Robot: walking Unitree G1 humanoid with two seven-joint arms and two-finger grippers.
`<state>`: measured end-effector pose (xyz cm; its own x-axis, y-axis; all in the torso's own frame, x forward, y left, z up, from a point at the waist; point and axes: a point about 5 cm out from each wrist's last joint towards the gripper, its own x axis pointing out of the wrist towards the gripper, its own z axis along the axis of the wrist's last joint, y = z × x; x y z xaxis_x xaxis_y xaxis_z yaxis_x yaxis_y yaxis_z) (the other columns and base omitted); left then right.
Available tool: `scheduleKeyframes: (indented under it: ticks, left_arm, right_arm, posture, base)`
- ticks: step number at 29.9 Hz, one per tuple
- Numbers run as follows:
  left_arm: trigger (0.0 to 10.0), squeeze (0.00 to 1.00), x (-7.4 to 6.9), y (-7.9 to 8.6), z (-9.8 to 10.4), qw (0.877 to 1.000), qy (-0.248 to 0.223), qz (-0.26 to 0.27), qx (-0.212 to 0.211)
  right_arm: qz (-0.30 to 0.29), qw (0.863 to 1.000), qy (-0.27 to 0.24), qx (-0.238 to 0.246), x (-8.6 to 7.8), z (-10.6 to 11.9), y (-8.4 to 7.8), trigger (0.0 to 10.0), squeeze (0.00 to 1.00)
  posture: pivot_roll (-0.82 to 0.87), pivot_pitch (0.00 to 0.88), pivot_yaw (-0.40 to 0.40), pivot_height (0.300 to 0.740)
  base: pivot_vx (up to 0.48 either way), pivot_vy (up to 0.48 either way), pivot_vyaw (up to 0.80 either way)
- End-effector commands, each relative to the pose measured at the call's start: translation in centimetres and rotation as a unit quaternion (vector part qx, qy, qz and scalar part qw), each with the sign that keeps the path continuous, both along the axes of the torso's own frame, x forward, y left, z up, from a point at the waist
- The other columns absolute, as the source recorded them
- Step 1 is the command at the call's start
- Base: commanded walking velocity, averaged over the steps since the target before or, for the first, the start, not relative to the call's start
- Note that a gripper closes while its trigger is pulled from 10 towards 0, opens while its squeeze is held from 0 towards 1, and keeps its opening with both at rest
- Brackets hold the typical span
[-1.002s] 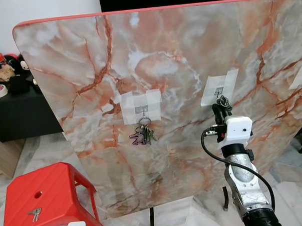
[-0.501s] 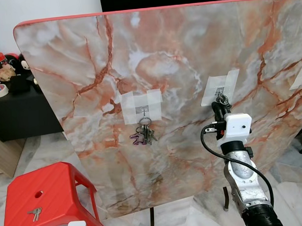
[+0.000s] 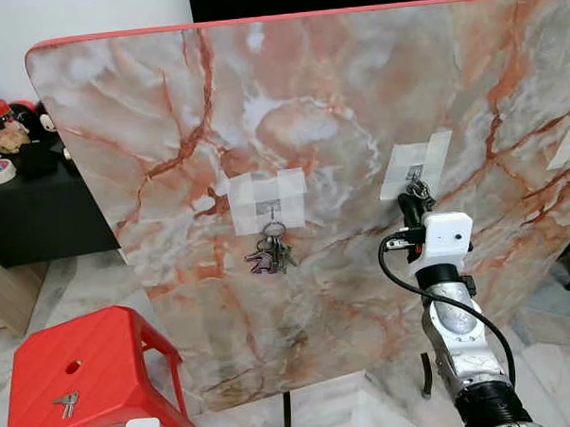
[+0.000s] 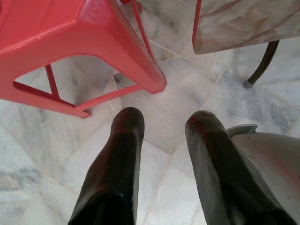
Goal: Hang keys on a hook
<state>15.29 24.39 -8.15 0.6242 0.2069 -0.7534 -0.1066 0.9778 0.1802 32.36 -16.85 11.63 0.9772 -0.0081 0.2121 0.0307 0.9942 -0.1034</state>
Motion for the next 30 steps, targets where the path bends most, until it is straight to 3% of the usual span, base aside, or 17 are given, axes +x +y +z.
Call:
scheduleKeyframes:
  ticks: [1, 17, 30]
  left_arm:
    - [10.0, 0.00, -0.6, 0.3, -0.2, 1.000, 0.012, 0.005, 0.005]
    - [10.0, 0.00, -0.5, 0.4, -0.1, 1.000, 0.010, 0.006, 0.006]
    - [10.0, 0.00, -0.4, 0.1, -0.2, 1.000, 0.008, 0.002, 0.005]
  right_arm:
    - [-0.010, 1.000, 0.002, 0.006, 0.4, 0.2, -0.6, 10.0, 0.00]
    - [0.005, 1.000, 0.004, 0.011, 0.5, 0.2, -0.2, 10.0, 0.00]
    - [0.018, 1.000, 0.020, 0.015, -0.4, -0.9, 0.3, 10.0, 0.00]
  posture:
    - [0.08, 0.000, -0.015, 0.740]
    - [0.08, 0.000, -0.017, 0.740]
    - [0.08, 0.000, -0.020, 0.740]
  base:
    - [0.000, 0.000, 0.00]
    - [0.000, 0.000, 0.00]
    - [0.000, 0.000, 0.00]
